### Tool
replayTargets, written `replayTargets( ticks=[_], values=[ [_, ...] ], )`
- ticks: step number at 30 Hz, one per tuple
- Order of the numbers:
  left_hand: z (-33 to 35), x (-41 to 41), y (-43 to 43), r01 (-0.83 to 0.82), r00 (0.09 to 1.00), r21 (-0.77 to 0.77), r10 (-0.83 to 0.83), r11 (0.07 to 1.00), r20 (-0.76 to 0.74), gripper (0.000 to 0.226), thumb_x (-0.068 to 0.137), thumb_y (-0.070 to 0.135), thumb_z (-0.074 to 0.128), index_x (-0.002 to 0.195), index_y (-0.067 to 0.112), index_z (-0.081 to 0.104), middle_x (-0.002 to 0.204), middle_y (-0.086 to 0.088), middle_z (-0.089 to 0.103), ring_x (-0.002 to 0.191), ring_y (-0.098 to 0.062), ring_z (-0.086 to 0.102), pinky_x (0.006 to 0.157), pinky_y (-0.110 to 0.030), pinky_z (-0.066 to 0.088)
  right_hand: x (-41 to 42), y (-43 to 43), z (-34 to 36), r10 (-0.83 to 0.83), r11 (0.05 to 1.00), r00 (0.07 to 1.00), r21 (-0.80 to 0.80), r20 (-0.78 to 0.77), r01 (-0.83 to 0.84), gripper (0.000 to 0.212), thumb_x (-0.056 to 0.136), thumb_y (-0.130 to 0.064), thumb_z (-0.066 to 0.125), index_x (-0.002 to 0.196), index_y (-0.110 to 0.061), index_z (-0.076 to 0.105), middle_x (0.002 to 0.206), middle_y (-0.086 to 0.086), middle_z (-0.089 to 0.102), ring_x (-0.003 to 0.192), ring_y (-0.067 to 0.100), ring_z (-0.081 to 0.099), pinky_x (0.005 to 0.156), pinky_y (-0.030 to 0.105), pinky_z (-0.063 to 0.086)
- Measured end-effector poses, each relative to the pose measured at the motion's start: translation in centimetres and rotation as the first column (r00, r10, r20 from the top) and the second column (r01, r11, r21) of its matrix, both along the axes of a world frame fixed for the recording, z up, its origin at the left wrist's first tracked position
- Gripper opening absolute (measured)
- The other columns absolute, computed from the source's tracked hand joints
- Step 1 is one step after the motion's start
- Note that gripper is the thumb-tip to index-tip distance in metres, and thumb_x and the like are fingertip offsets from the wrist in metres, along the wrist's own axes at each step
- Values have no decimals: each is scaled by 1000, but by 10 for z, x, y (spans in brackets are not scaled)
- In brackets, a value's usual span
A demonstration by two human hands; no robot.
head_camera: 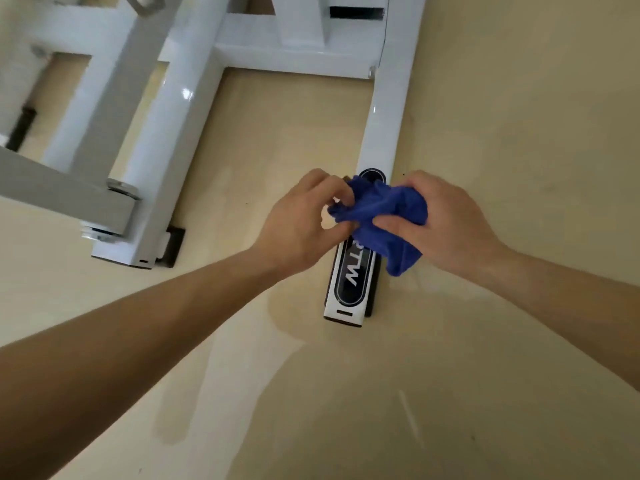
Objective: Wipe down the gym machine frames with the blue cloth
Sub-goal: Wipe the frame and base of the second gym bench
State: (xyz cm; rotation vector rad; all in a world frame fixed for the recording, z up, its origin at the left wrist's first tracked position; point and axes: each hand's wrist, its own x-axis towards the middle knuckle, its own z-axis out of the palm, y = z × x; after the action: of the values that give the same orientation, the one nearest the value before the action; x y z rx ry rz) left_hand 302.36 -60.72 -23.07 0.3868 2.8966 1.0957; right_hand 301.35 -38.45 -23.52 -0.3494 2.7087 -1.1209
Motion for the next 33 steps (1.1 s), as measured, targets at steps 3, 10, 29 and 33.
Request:
replayTargets(
  ticks=[3,10,29,33],
  values=[
    [15,-4,5,-56,998,102,52,993,35,12,80,15,70,86,17,60,105,11,65,101,-6,62,81,-33,55,0,5,4,-146,979,988,-132,58,153,32,90,-48,64,93,-17,55,79,-3,63,72,16,58,64,34,45],
    [29,-9,2,-143,983,106,129,984,130,11,81,17,60,85,18,50,74,7,62,70,-9,58,64,-25,47,11,-11,12,-208,965,977,-151,53,214,22,86,-46,67,93,-28,56,80,-13,63,74,11,60,68,40,51],
    [-31,-11,50,-363,854,255,210,896,476,19,106,24,36,118,24,51,92,13,62,76,10,57,62,-3,39,7,-58,-43,-258,820,911,-425,322,382,28,106,-26,37,134,-25,41,115,-11,60,97,-7,58,78,4,40],
    [-40,-71,53,-310,874,244,175,919,453,32,107,27,34,128,12,53,104,3,63,85,-3,58,64,-3,40,-50,-60,-44,-345,811,885,-374,314,449,33,107,-32,36,135,-14,40,103,-9,57,85,-1,56,63,0,39]
  ],
)
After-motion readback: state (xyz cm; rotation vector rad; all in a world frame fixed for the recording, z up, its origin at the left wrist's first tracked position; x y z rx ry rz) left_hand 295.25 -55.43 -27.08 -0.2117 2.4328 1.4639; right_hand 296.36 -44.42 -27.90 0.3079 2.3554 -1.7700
